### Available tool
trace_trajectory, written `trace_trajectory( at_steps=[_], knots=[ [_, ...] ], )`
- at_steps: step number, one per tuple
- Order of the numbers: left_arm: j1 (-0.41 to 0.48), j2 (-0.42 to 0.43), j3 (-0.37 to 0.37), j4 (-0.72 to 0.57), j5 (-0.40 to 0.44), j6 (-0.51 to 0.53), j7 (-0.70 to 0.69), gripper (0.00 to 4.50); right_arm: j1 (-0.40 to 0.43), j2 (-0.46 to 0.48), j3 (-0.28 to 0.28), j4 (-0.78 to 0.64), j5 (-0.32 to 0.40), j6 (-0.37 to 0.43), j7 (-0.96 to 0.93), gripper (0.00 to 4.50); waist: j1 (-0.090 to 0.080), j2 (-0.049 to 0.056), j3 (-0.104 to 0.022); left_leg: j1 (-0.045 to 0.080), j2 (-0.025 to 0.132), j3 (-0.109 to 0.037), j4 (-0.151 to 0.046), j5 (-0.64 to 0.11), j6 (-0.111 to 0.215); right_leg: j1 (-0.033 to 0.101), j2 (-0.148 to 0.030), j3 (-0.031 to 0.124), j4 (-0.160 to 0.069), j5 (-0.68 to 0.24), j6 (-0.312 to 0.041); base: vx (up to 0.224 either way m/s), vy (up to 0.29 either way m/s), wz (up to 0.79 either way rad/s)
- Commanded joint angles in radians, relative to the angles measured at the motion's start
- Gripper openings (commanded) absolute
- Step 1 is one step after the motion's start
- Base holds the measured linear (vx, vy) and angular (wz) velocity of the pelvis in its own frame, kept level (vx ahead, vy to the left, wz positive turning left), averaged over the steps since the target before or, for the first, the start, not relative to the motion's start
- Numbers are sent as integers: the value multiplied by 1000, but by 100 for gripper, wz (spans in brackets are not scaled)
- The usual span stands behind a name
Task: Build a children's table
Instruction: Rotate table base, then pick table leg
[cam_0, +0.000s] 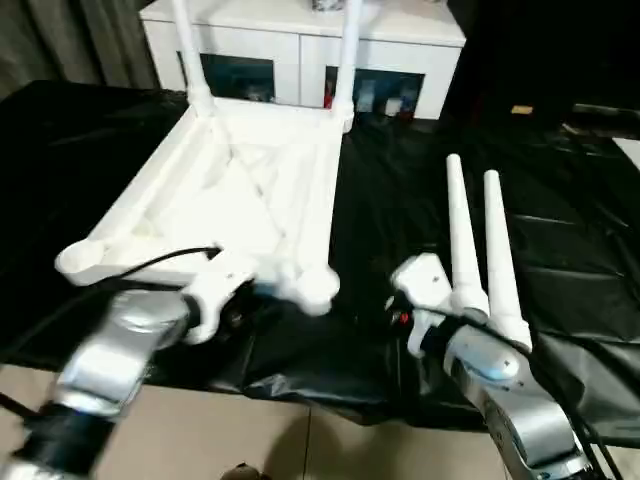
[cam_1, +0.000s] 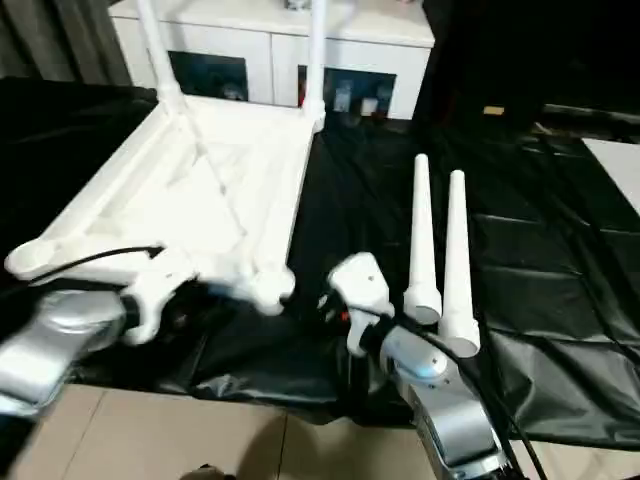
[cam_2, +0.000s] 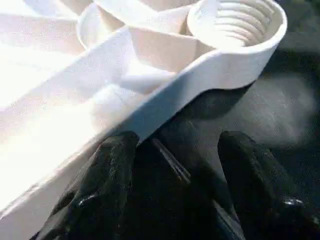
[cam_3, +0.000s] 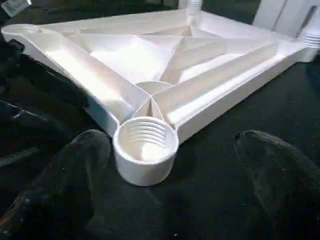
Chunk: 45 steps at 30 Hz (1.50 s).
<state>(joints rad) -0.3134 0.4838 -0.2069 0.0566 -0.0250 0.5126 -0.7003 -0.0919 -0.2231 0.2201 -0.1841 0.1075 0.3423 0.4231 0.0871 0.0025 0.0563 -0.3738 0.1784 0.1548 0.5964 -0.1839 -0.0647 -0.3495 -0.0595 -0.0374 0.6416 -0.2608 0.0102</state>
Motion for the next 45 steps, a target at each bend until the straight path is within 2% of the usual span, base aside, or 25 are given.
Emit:
trace_trajectory(
  at_steps=[1,2,4,5,6,7,8,9,10,14,16,17,21,22,23,25,26,27,28,29,31,33,36,37,45],
  knots=[
    [-25,-7,29,-12,-4,-24,20,299,-15,2,-22,-18,-12,25,-27,450,-6,20,-56,18,47,-17,-85,-228,-37,18,-72,48,-80,12,-202,0,0,0],
    [-21,-7,30,-23,-9,-21,14,299,-16,3,-25,-21,-12,29,-32,450,-6,30,-56,17,46,-18,-84,-228,-39,18,-73,48,-79,15,-202,0,0,0],
    [2,-9,69,-98,-81,6,-38,299,-50,30,-73,-30,-11,112,-102,450,-9,23,-59,17,45,-17,-83,-201,-39,20,-70,47,-74,57,-212,0,0,0],
    [5,-7,72,-107,-89,6,-46,299,-56,33,-78,-30,-13,123,-111,450,-9,24,-59,16,45,-18,-82,-189,-38,21,-70,46,-72,68,-216,0,0,0],
    [12,0,80,-132,-112,9,-69,299,-84,34,-91,-23,-27,180,-141,450,-11,31,-60,17,44,-17,-81,-175,-38,19,-68,45,-70,88,-219,0,0,0],
    [17,8,84,-150,-125,8,-84,299,-111,35,-104,-11,-33,234,-162,450,-15,29,-58,17,43,-18,-81,-170,-41,20,-66,44,-69,93,-221,0,0,0],
    [19,22,85,-179,-148,-8,-112,299,-166,49,-151,29,-22,294,-207,450,-17,28,-59,18,40,-16,-81,-160,-46,20,-62,44,-68,93,-222,0,0,0],
    [19,22,85,-179,-148,-8,-112,299,-166,49,-151,29,-22,294,-207,450,-22,29,-59,18,39,-15,-80,-169,-49,20,-65,45,-67,81,-223,0,0,0],
    [9,23,91,-204,-172,-5,-126,299,-227,59,-195,81,-9,335,-243,450,-25,26,-57,18,39,-12,-79,-171,-53,19,-66,47,-70,71,-219,0,0,0],
    [-29,18,84,-220,-173,-5,-129,299,-349,53,-235,204,-25,387,-302,450,-29,29,-60,20,38,-10,-77,-154,-66,21,-63,46,-68,79,-210,0,0,0],
    [-52,16,71,-227,-167,-5,-133,299,-424,44,-242,290,-42,418,-328,450,-37,26,-62,19,33,-9,-73,-133,-76,22,-61,44,-65,96,-221,0,0,0],
    [-77,10,61,-238,-167,-5,-137,299,-506,23,-218,391,-86,485,-344,450,-36,22,-62,18,34,-8,-73,-122,-77,25,-61,45,-65,103,-220,0,0,0],
    [-98,26,37,-254,-163,-9,-157,299,-591,18,-228,517,-103,544,-374,450,-33,16,-64,11,32,-4,-66,-61,-57,32,-63,47,-60,163,-211,0,0,0],
    [-103,36,33,-267,-174,-1,-173,299,-618,19,-237,566,-109,561,-395,450,-33,9,-69,10,30,-4,-63,-34,-49,35,-61,46,-54,191,-215,0,0,0],
    [-103,36,33,-268,-174,-1,-174,299,-619,19,-237,568,-110,562,-396,450,-32,11,-70,10,30,-3,-63,-22,-47,34,-60,45,-54,204,-216,0,0,0],
    [-99,49,35,-296,-211,42,-201,319,-631,11,-228,614,-125,586,-410,450,-27,7,-85,5,27,-3,-49,94,-28,40,-54,43,-35,372,-216,0,0,0],
    [-92,59,38,-325,-240,78,-215,334,-646,8,-223,667,-126,610,-410,450,-27,8,-84,5,25,-1,-48,110,-22,35,-49,40,-34,400,-217,0,0,0],
    [-91,60,38,-327,-241,80,-216,338,-647,8,-222,671,-126,611,-409,450,-27,2,-81,2,24,1,-49,99,-14,35,-50,39,-34,407,-225,0,0,0],
    [-85,68,35,-347,-248,93,-222,347,-663,9,-231,718,-120,627,-405,450,-26,3,-79,2,26,2,-50,70,-11,35,-54,40,-38,374,-228,0,0,0],
    [-84,69,34,-350,-249,94,-223,358,-665,9,-233,724,-118,629,-405,450,-26,-6,-77,1,28,3,-52,57,-8,36,-54,40,-41,354,-229,0,0,0],
    [-77,75,31,-366,-249,97,-224,367,-677,10,-250,773,-109,641,-406,450,-27,-1,-73,3,33,3,-55,20,-12,32,-58,40,-44,273,-233,0,0,0],
    [-74,81,29,-372,-245,100,-222,380,-687,14,-275,810,-97,645,-413,450,-27,-5,-72,3,34,3,-56,6,-17,32,-59,41,-46,233,-228,0,0,0],
    [-74,85,30,-376,-245,103,-220,410,-691,16,-290,821,-87,647,-412,450,-25,-4,-72,6,35,4,-57,1,-25,29,-60,41,-47,211,-219,0,0,0],
    [-74,89,32,-380,-247,109,-215,414,-699,18,-309,835,-74,646,-412,420,-25,-4,-72,7,35,4,-58,-2,-31,28,-59,40,-48,205,-216,0,0,0],
    [-82,98,36,-368,-221,97,-188,450,-718,21,-327,873,-59,641,-399,360,-24,-8,-72,7,35,6,-58,-14,-40,26,-60,40,-49,181,-214,0,0,0]
  ],
)
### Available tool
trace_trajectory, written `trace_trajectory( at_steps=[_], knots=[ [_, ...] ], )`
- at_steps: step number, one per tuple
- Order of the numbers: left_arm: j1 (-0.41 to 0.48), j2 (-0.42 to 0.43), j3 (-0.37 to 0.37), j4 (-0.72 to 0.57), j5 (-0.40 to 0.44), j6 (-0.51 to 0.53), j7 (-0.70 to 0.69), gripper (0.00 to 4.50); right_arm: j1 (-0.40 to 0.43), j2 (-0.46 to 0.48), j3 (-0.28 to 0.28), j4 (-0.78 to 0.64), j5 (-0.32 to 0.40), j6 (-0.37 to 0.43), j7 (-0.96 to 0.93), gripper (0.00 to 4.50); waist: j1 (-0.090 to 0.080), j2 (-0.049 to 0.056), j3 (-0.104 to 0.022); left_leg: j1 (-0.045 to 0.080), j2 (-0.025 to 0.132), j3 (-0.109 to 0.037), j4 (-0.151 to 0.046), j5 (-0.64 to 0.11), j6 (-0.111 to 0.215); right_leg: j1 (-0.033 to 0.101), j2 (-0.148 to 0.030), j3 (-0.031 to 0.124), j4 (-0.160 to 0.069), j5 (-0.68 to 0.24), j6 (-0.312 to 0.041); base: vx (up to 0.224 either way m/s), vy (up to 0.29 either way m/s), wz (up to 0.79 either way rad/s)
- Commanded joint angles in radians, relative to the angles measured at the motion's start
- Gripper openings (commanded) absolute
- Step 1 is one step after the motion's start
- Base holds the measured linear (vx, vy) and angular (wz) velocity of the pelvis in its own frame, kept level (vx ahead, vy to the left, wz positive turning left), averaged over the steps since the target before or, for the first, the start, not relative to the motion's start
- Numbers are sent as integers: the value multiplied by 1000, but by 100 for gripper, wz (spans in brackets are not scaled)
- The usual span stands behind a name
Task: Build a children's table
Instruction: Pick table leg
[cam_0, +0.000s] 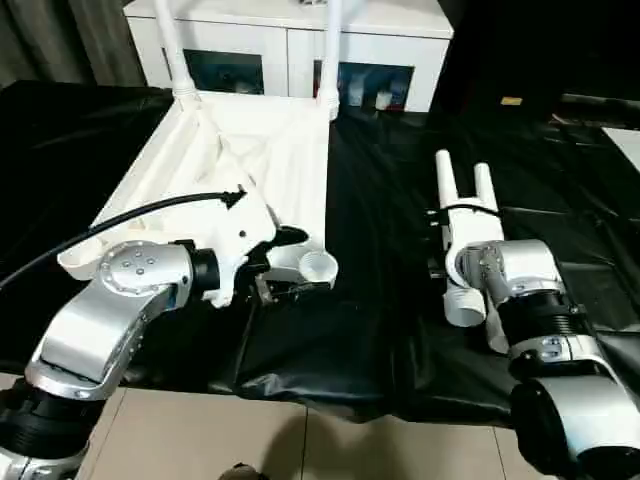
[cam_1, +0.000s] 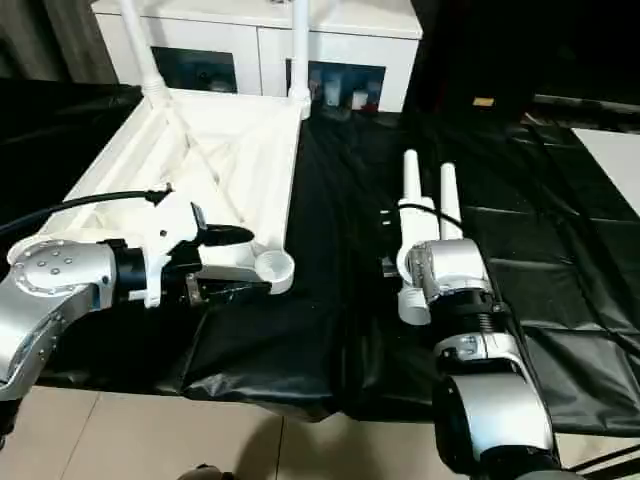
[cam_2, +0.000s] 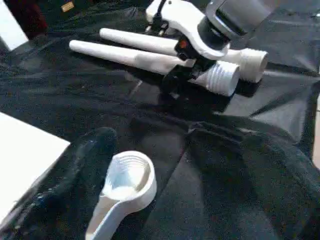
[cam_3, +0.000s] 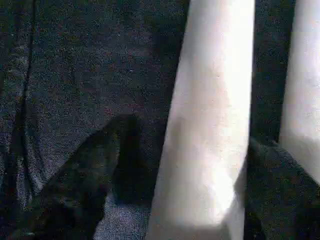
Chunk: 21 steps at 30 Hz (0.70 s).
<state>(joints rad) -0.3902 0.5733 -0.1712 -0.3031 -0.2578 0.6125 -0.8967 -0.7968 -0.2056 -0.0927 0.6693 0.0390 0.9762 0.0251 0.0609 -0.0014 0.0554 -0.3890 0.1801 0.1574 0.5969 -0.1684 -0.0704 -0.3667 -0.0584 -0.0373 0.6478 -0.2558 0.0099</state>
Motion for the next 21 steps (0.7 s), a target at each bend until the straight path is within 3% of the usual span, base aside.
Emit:
trace_trajectory(
  at_steps=[1,11,14,21],
  knots=[
    [-9,8,1,-3,16,-5,15,450,-15,4,-16,26,10,6,2,350,2,-4,-70,21,33,3,-59,-34,-36,42,-61,39,-56,170,-215,0,0,0],
    [-15,4,-5,1,23,-13,35,450,-15,3,-31,57,20,-8,3,277,4,-8,-73,22,33,4,-58,-29,-37,42,-61,39,-55,175,-213,0,0,0],
    [-19,-4,0,7,32,-25,56,450,-13,3,-48,69,22,-20,-9,257,4,-14,-72,22,34,5,-59,-39,-39,42,-63,39,-56,159,-215,0,0,0],
    [-32,-15,14,22,38,-31,81,450,-9,14,-92,56,47,-25,-31,200,5,-16,-73,23,34,5,-58,-29,-37,42,-62,39,-54,179,-208,0,0,0]
  ],
)
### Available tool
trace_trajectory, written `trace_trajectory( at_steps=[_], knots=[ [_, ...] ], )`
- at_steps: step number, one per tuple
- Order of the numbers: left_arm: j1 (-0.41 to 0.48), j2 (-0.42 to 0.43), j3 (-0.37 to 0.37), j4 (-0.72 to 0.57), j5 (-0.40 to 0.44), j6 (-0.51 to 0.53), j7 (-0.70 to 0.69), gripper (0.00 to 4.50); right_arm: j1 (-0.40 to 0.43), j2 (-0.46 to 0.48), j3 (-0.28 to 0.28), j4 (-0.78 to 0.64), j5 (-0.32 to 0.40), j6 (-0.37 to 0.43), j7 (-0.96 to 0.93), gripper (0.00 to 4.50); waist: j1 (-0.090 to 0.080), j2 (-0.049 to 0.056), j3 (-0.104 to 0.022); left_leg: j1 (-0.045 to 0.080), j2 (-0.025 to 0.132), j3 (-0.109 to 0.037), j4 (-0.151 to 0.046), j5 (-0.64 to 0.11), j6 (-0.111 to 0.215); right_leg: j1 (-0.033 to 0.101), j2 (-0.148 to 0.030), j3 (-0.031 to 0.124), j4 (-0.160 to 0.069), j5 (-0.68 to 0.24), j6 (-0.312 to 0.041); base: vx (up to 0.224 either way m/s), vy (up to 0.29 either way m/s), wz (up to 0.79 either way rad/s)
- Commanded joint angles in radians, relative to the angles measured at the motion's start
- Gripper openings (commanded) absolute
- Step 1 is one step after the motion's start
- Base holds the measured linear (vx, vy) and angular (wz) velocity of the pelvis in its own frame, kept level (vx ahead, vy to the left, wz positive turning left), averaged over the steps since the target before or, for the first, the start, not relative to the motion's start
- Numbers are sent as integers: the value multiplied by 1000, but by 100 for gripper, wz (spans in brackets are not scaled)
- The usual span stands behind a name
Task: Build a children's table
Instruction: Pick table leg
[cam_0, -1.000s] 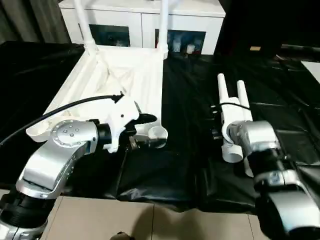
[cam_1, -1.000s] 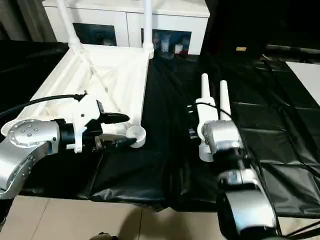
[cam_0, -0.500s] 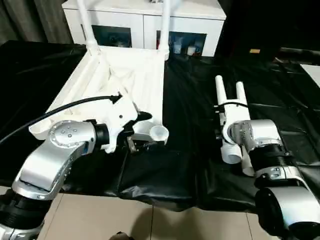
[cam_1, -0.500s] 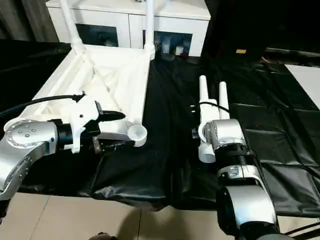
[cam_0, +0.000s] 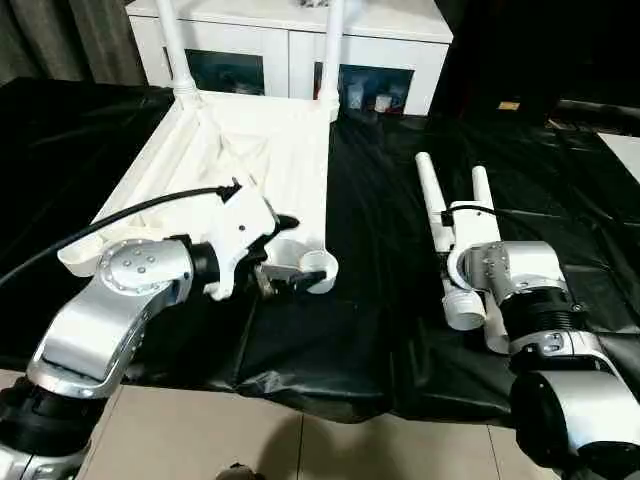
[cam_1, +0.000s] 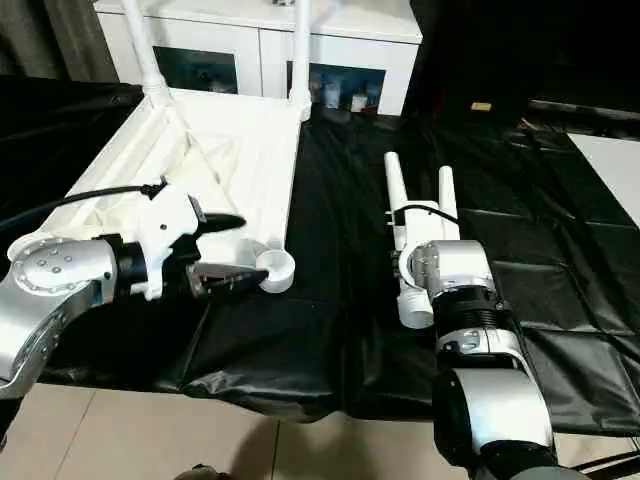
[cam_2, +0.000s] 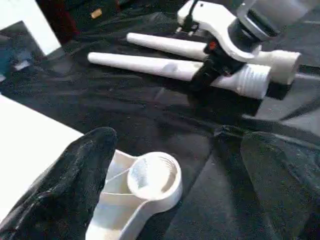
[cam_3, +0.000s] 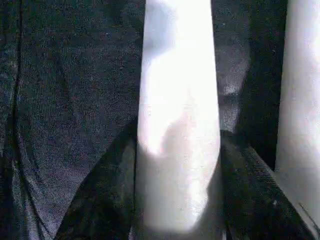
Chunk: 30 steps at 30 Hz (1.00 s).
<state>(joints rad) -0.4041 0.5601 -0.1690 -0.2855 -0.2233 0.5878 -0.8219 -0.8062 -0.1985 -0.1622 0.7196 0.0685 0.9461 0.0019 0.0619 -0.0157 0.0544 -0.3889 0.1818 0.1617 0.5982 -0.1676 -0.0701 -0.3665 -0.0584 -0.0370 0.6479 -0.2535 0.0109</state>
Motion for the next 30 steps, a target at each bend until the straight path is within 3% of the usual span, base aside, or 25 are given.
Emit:
trace_trajectory(
  at_steps=[1,9,13,15,17,19,23,25,26,28,30],
  knots=[
    [-20,-6,17,6,0,-7,11,450,1,11,-36,-6,29,12,-9,194,4,-1,-72,22,33,2,-60,-33,-37,41,-63,39,-54,172,-209,0,0,0],
    [-32,-17,31,23,-10,-8,31,450,20,28,-80,-94,63,65,-1,182,5,0,-74,23,33,3,-59,-18,-34,42,-62,38,-53,193,-208,0,0,0],
    [-65,-61,79,49,-22,9,89,450,54,44,-100,-312,114,138,17,182,9,-2,-73,24,33,3,-60,-10,-27,45,-61,40,-53,214,-196,0,0,0],
    [-65,-62,80,49,-24,11,89,450,54,45,-101,-316,115,141,18,182,10,-2,-74,25,34,1,-60,-8,-27,43,-62,39,-52,213,-194,0,0,0],
    [-90,-101,119,64,-69,55,120,450,77,59,-111,-468,158,193,35,182,13,-2,-72,26,34,3,-62,-15,-35,41,-61,40,-54,192,-189,0,0,0],
    [-95,-107,123,67,-75,58,123,450,83,62,-112,-493,166,196,41,182,16,-1,-72,26,35,3,-63,-15,-36,40,-62,40,-55,189,-185,0,0,0],
    [-128,-149,147,75,-108,101,156,450,148,66,-97,-656,204,93,97,181,27,-1,-74,29,37,4,-61,-20,-39,38,-64,41,-55,190,-176,0,0,0],
    [-146,-175,162,82,-125,126,180,450,211,43,-48,-755,223,-15,193,181,37,-3,-73,30,41,6,-59,-30,-34,38,-67,42,-56,195,-167,0,0,0],
    [-154,-184,166,86,-128,130,189,450,235,36,-35,-793,241,-38,235,181,35,-6,-71,24,38,3,-63,-28,-26,43,-66,40,-56,192,-165,0,0,0],
    [-160,-189,168,87,-129,135,196,450,248,34,-31,-819,254,-41,258,181,36,-5,-71,26,39,3,-63,-34,-21,40,-66,41,-58,173,-164,0,0,0],
    [-180,-222,183,86,-170,169,209,450,307,31,-11,-911,330,-41,369,181,35,-8,-70,26,38,5,-62,-40,-19,41,-64,41,-58,161,-172,0,0,0]
  ],
)
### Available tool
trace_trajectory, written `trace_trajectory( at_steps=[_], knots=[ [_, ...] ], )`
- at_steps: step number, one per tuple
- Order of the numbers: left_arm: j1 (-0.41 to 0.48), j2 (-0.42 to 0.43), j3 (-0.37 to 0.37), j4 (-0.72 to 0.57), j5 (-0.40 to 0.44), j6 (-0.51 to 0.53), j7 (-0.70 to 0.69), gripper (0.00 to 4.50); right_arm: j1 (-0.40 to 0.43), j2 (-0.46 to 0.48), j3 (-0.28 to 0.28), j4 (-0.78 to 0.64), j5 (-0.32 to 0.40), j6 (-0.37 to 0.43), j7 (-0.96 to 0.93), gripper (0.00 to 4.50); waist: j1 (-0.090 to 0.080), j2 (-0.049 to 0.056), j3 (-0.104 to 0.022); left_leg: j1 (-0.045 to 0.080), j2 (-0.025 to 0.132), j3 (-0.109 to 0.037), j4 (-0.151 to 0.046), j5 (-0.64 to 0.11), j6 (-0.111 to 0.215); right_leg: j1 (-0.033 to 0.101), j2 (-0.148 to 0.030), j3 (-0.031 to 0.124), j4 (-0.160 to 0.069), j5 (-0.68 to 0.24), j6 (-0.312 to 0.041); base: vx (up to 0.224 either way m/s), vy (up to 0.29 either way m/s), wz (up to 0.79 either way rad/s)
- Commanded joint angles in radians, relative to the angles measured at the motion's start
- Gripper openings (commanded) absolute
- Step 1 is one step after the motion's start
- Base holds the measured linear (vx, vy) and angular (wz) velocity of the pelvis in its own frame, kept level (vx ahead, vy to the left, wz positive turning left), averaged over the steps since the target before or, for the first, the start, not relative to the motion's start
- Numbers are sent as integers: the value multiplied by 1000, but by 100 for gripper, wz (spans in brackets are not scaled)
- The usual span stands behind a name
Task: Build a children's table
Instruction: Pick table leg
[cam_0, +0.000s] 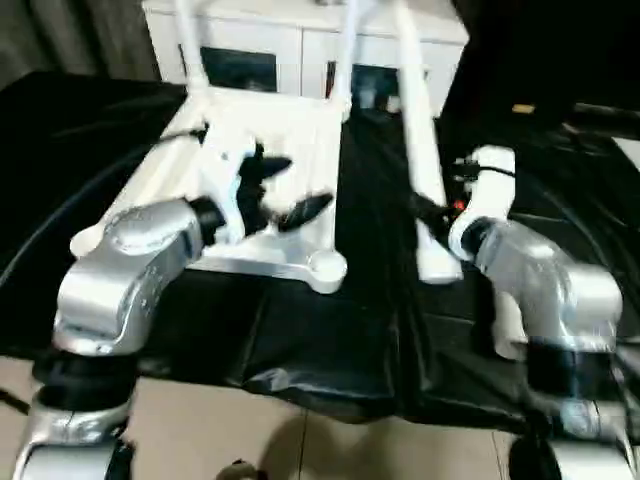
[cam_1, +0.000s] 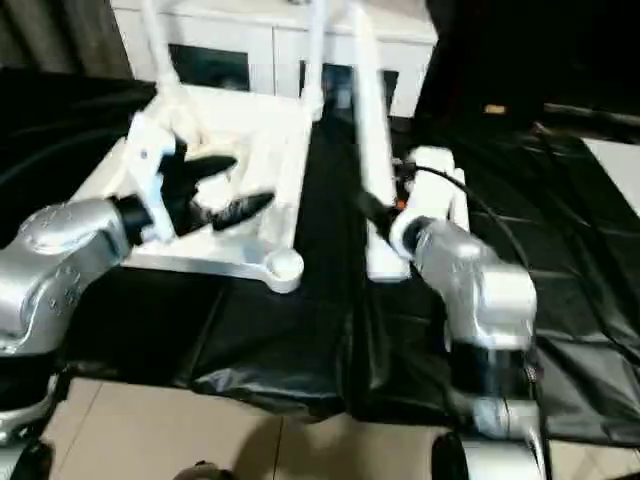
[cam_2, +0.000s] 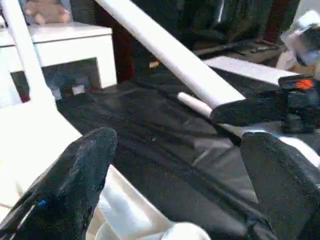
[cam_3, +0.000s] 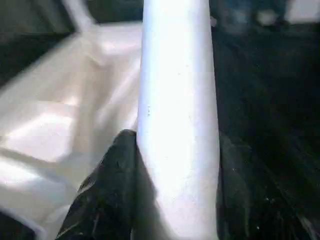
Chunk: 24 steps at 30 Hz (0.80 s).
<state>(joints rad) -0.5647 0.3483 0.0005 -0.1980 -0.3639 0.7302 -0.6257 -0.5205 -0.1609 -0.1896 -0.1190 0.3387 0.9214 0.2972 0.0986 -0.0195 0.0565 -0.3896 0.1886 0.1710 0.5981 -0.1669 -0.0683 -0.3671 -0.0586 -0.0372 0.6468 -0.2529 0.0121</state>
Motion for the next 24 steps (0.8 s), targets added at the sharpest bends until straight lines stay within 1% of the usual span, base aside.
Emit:
trace_trajectory(
  at_steps=[1,2,3,4,5,6,7,8,9,10,12,13,14,15,16,17,20,24],
  knots=[
    [-33,-37,24,-8,-67,58,18,450,80,-17,51,-141,108,-32,164,181,7,1,-71,27,35,-5,-59,-55,-9,40,-69,43,-59,163,-175,0,0,0],
    [-39,-48,28,-12,-83,72,20,450,102,-23,68,-160,120,-34,191,181,6,-4,-72,23,34,-6,-60,-50,-3,45,-68,42,-59,171,-176,0,0,0],
    [-40,-51,29,-13,-87,76,20,450,107,-25,72,-164,123,-35,198,181,8,-2,-74,24,33,-7,-60,-40,3,43,-68,40,-59,176,-182,0,0,0],
    [-47,-71,40,-17,-114,97,28,450,132,-22,82,-182,141,-40,225,181,6,-3,-72,22,34,-7,-60,-42,4,42,-68,40,-60,168,-192,0,0,0],
    [-57,-105,62,-22,-162,145,44,450,169,-13,92,-203,172,-51,259,181,5,0,-70,21,32,-8,-61,-55,2,41,-69,40,-61,143,-203,0,0,0],
    [-58,-109,65,-23,-168,151,46,450,174,-11,93,-206,177,-54,263,181,7,-1,-71,24,34,-6,-60,-64,-2,40,-70,40,-62,132,-208,0,0,0],
    [-58,-109,65,-23,-168,151,46,450,174,-11,93,-206,177,-54,263,181,7,-2,-69,24,35,-7,-61,-71,-3,38,-71,41,-65,116,-212,0,0,0],
    [-64,-130,79,-17,-192,180,59,450,191,-5,98,-217,196,-60,278,181,4,-3,-68,24,34,-7,-63,-82,-6,39,-69,40,-68,82,-208,0,0,0],
    [-68,-142,90,-10,-204,201,71,450,200,-2,100,-225,206,-64,287,181,5,0,-67,24,34,-7,-63,-86,-11,37,-70,41,-67,74,-208,0,0,0],
    [-75,-163,107,2,-220,228,94,450,212,-1,106,-237,215,-71,296,181,4,-1,-66,24,35,-7,-63,-104,-15,38,-71,41,-72,50,-205,0,0,0],
    [-80,-177,119,9,-230,246,110,450,220,-2,111,-245,219,-74,301,181,4,-1,-67,25,34,-9,-65,-104,-15,37,-69,40,-73,31,-199,0,0,0],
    [-88,-200,147,22,-255,283,137,450,226,2,114,-255,229,-79,308,181,5,-1,-66,25,35,-10,-65,-102,-15,36,-69,41,-74,30,-197,0,0,0],
    [-90,-207,155,26,-263,293,146,450,227,3,114,-257,232,-81,309,181,3,3,-67,25,34,-10,-64,-106,-19,36,-68,41,-76,38,-194,0,0,0],
    [-101,-239,200,44,-306,335,187,450,233,8,116,-264,242,-92,314,181,3,2,-68,24,33,-10,-63,-103,-21,37,-68,41,-72,46,-196,0,0,0],
    [-101,-241,202,45,-309,337,190,450,233,8,116,-265,243,-92,314,181,4,2,-68,24,32,-9,-62,-101,-21,36,-68,41,-72,53,-201,0,0,0],
    [-105,-252,219,51,-326,350,203,450,235,10,117,-266,246,-96,316,181,5,1,-67,23,32,-10,-63,-99,-15,37,-70,40,-75,50,-202,0,0,0],
    [-122,-271,263,60,-384,373,218,450,233,9,120,-260,246,-104,312,181,6,1,-69,22,31,-12,-62,-86,-12,39,-68,40,-73,70,-198,0,0,0],
    [-132,-278,286,58,-399,392,231,450,234,7,120,-255,254,-112,313,181,6,0,-69,22,31,-11,-62,-78,-5,39,-68,40,-73,87,-198,0,0,0]
  ],
)
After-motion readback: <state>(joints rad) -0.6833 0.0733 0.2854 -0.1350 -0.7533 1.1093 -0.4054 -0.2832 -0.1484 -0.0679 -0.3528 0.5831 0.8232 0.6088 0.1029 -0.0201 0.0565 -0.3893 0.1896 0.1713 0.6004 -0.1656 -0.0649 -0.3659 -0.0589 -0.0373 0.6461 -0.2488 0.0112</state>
